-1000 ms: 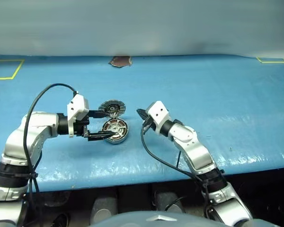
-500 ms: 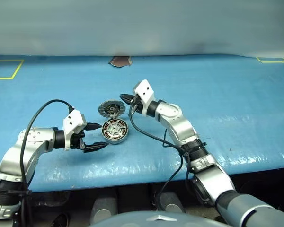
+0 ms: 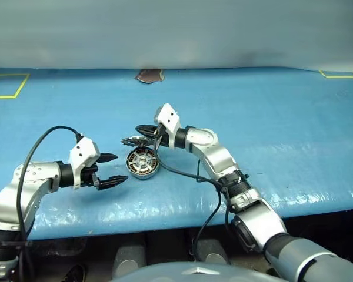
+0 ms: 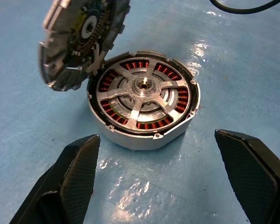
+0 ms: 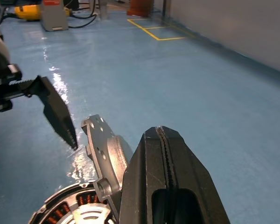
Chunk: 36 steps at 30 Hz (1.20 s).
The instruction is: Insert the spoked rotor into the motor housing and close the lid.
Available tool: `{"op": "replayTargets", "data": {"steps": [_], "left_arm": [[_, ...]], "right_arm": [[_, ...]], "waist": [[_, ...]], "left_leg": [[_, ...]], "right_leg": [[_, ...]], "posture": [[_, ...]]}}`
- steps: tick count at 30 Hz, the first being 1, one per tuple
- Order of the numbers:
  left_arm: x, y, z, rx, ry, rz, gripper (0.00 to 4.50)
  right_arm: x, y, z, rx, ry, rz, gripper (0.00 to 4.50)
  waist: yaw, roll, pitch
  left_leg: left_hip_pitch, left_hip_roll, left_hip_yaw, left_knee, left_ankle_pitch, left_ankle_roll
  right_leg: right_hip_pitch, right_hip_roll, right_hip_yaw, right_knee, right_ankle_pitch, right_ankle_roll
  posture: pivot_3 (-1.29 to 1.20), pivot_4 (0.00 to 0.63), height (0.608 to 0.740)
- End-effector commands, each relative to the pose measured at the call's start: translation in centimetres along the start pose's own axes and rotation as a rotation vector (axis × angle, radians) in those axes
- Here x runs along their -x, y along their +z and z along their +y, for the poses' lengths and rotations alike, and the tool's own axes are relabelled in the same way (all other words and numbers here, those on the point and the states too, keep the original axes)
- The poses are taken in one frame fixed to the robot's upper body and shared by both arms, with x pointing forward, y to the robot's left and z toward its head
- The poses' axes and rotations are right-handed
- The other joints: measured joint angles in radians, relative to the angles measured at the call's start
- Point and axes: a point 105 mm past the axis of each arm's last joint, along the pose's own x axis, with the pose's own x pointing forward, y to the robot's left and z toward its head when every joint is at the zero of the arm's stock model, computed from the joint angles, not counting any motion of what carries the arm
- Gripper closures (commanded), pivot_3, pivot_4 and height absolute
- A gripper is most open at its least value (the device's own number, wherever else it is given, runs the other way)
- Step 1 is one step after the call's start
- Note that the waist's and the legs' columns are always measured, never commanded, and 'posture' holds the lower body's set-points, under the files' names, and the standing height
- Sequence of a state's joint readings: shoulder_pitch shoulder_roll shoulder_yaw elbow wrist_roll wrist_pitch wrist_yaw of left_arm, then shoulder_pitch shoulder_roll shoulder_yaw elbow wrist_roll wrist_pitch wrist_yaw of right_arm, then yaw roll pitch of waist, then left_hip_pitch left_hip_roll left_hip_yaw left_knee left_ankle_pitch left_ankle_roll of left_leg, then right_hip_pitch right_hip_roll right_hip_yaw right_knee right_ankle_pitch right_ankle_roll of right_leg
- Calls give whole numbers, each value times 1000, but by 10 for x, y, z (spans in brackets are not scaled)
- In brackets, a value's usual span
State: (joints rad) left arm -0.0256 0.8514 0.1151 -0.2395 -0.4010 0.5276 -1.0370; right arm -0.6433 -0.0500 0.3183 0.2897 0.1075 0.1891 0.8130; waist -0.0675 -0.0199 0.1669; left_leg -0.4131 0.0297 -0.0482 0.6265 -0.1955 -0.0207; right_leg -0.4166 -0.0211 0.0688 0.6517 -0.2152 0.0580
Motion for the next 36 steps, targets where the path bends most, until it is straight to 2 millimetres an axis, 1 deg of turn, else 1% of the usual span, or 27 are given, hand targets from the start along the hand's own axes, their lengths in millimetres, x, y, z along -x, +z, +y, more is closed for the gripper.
{"op": "replayTargets", "data": {"steps": [1, 3, 6, 10, 17, 22, 25, 29, 31, 33, 36], "left_arm": [[17, 6, 12, -20, 70, -13, 222], [21, 5, 14, -15, 87, -11, 222], [23, 4, 14, -7, 90, -10, 222], [21, 4, 13, -3, 86, -13, 222], [21, 5, 16, -1, 88, -13, 222], [21, 7, 16, -5, 88, -21, 222], [19, 7, 16, -4, 88, -25, 222], [16, 7, 14, 2, 80, -31, 222], [15, 7, 13, 5, 77, -33, 222], [14, 7, 12, 6, 73, -35, 222], [12, 7, 12, 7, 66, -36, 222]], "right_arm": [[3, 19, 14, 45, 52, -55, 4500], [6, 18, 20, 47, 61, -51, 4500], [9, 10, 28, 44, 67, -32, 4500], [11, -7, 40, -9, 73, 2, 4500], [9, -33, 46, -71, 53, 71, 4500], [10, -55, 48, -107, 21, 149, 4500], [10, -69, 57, -138, 24, 191, 4500], [12, -93, 67, -112, 11, 284, 4500], [13, -97, 70, -117, -1, 290, 4500], [14, -97, 69, -123, -27, 281, 4500], [14, -86, 63, -164, -62, 218, 4500]], "waist": [[0, 0, 0], [0, 0, 0], [1, 0, 0], [2, 0, 0], [1, 0, 0], [1, 0, 0], [1, 0, 0], [-1, -1, -2], [-1, -1, -4], [-2, -1, -5], [-1, -1, -5]], "left_leg": [[0, 0, 0, 0, 0, 0], [0, 0, 0, 0, 0, 0], [1, 0, 0, 0, 0, 0], [0, 0, 0, 0, 0, 0], [1, 0, 1, 0, 0, 0], [0, 0, 1, 0, 0, 0], [1, 0, 1, 0, 0, 0], [4, 1, 1, 0, 0, 0], [5, 1, 1, 0, 0, 0], [7, 1, 1, 0, 0, 0], [11, 1, 2, -1, 0, -1]], "right_leg": [[0, 0, 0, 0, 0, 0], [0, 0, 0, 0, 0, 0], [0, 0, 0, 0, 0, 0], [0, 0, 0, 0, 0, -1], [0, 0, 0, 0, 0, -1], [0, -1, 0, 0, -1, -1], [1, -1, 0, 0, -1, -1], [2, -1, 0, 0, -1, -1], [3, 0, 0, 0, -1, -1], [4, -1, 0, 0, -1, -1], [4, -1, 0, 0, -1, -2]], "posture": [[0, 150, 740], [0, 150, 740], [0, 150, 740], [0, 150, 740], [0, 150, 740], [0, 150, 740], [0, 150, 740], [0, 150, 740], [0, 150, 740], [0, 150, 740], [0, 150, 740]]}}
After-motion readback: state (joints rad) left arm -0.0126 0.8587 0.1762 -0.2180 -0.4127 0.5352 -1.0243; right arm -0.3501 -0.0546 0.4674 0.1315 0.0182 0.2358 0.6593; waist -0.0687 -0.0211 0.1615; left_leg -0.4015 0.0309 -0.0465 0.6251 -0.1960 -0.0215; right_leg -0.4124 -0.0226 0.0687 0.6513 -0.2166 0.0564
